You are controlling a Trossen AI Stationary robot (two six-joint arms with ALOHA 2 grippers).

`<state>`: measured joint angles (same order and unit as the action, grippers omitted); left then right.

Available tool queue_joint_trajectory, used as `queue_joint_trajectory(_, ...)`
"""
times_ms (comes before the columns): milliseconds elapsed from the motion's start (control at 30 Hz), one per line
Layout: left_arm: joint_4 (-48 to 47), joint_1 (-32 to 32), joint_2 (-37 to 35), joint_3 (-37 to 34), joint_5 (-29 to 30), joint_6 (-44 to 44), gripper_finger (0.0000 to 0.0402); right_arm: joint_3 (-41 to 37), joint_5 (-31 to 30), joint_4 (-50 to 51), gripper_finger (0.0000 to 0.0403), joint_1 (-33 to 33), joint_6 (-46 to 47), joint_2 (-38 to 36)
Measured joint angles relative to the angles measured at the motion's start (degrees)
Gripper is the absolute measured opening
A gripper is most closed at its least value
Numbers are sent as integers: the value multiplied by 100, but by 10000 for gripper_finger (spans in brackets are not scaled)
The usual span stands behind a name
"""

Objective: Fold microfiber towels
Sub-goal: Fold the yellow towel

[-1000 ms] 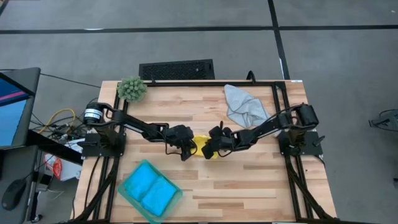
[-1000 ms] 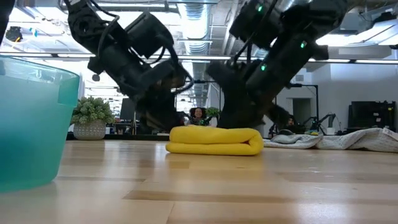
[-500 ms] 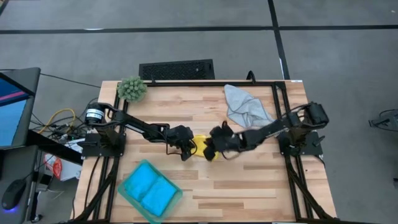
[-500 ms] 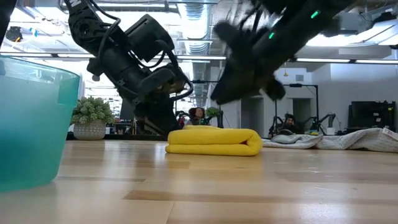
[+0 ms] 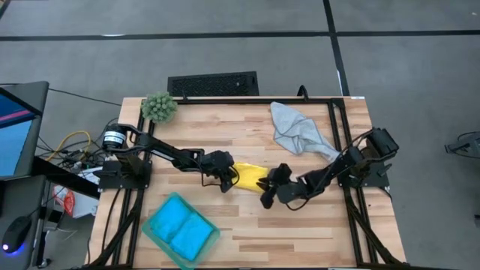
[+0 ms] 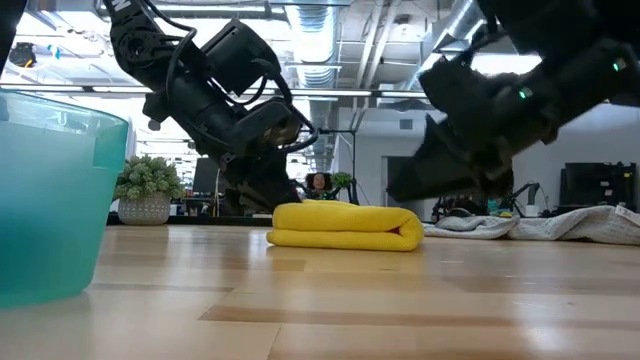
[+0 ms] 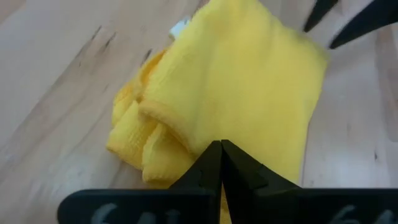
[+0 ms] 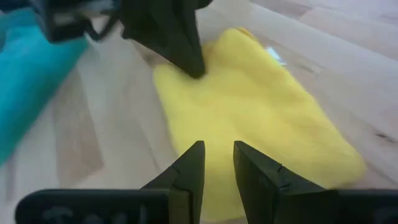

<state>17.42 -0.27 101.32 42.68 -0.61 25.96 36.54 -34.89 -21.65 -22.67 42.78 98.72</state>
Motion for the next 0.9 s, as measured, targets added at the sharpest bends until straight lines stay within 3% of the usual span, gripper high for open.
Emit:
queue_joint_trajectory(300, 34, 0, 0, 0, 27, 76, 0, -212, -160, -463, 109, 31, -494, 4)
queue_joint_trajectory(533, 14, 0, 0, 0, 266, 85, 0, -80, -104, -1408, 109, -95, -547, 862)
queue_joint_trajectory(733, -47, 42, -7, 59, 272, 154, 0, 159, -151, -1456, 109, -80, -571, 1419)
queue_joint_trajectory(900, -560, 198, -479, 359, 48, 235, 0, 276, -188, -1480, 109, -46, -579, 1582)
